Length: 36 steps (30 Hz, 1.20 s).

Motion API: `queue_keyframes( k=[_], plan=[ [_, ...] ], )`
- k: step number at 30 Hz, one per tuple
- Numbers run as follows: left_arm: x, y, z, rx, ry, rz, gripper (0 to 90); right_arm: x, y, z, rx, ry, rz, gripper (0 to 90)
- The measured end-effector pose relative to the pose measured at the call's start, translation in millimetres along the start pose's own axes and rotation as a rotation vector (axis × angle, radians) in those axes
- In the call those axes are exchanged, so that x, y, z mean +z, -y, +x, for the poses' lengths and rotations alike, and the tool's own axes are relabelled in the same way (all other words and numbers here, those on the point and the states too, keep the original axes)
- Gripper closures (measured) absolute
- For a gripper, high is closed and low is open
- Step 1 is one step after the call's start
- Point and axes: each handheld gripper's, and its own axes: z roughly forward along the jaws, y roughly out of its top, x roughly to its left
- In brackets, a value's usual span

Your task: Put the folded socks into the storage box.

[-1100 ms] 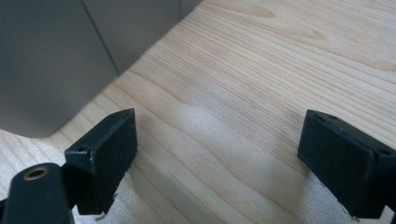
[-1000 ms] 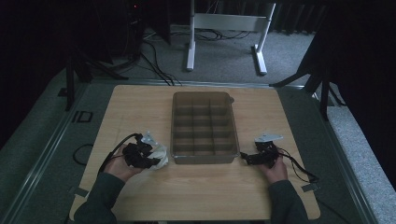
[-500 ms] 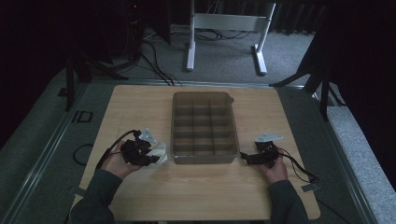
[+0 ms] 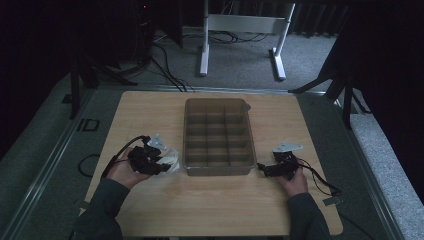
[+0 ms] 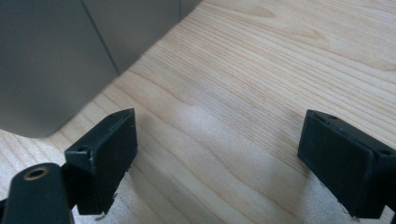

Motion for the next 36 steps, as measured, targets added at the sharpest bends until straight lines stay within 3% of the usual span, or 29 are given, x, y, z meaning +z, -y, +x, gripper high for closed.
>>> queue_keyframes(
  k=[36],
  plan=[
    [-5.5, -21.9, 3.6, 0.059, 0.036, -0.006, 69.7, 0.0, 0.0, 0.0, 0.000, 0.000, 0.000, 11.5]
  ],
)
